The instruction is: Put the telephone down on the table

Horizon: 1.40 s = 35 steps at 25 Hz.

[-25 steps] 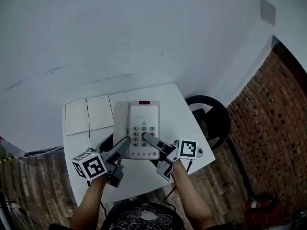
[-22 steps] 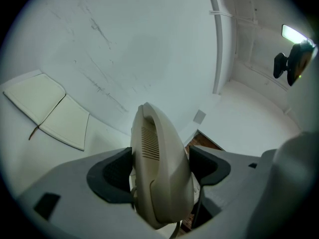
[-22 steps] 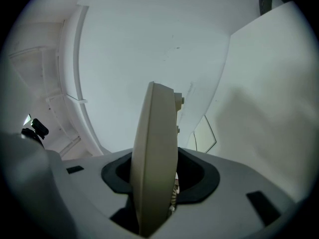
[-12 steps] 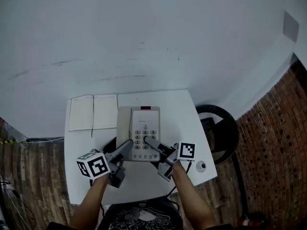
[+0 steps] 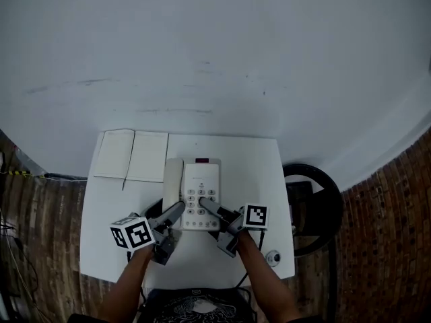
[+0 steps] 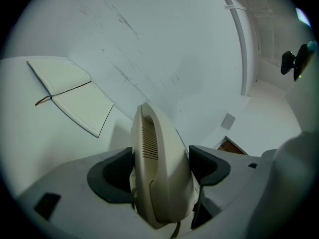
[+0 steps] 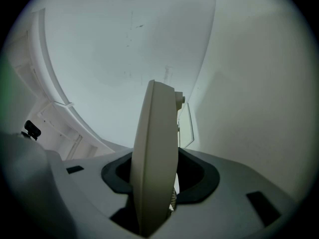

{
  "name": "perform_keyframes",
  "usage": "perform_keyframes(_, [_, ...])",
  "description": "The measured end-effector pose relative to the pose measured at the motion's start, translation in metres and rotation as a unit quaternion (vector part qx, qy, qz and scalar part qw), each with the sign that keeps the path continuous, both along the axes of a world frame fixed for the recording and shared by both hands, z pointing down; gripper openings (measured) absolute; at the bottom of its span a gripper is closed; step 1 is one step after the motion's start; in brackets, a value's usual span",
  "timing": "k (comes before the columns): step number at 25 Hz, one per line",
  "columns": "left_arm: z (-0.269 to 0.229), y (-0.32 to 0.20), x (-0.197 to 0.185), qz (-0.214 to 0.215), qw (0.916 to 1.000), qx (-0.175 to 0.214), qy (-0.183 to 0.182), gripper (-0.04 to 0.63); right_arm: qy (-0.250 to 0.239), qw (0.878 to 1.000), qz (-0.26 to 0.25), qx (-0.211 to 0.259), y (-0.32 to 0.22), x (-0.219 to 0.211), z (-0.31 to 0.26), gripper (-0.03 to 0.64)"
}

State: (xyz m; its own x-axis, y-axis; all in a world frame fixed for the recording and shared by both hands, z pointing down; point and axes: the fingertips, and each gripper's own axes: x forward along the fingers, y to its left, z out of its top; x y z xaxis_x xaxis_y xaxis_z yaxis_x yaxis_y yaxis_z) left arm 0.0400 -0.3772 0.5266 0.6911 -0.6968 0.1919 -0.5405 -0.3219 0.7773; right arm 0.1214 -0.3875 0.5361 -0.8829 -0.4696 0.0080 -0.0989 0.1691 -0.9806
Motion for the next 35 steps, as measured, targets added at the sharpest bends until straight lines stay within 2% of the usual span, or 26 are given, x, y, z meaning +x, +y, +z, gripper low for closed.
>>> perform_keyframes(15, [0.053,-0.024,0.011,-0.043,0.9974,-0.051,-0.028,0.36,-0.002,0.997,-0.025,-0.07,-0.024,0.01,0.057,0.184])
perform_keyframes(21, [0.065,-0.03,0.008,-0.044,0.9968,-0.053,-0.041,0.359,0.015,0.998,-0.021,-0.058,-0.031,0.006,0.065,0.184])
perform_keyframes(24, [0.072,-0.031,0.011,-0.032,0.9961,-0.06,-0.057,0.359,0.036,0.996,-0.009,-0.077,-0.031,0.009,0.078,0.173])
perform_keyframes(27, [0.082,-0.027,0.016,-0.018,0.9939,-0.072,-0.081,0.357,0.074,0.996,-0.012,-0.054,-0.03,0.009,0.078,0.176])
perform_keyframes(32, [0.087,-0.027,0.019,-0.01,0.9922,-0.088,-0.088,0.35,0.099,0.994,-0.011,-0.043,-0.029,0.009,0.074,0.178])
perform_keyframes(35, [0.088,-0.026,0.02,-0.008,0.9913,-0.09,-0.095,0.348,0.133,0.991,-0.004,-0.027,-0.028,0.012,0.075,0.189])
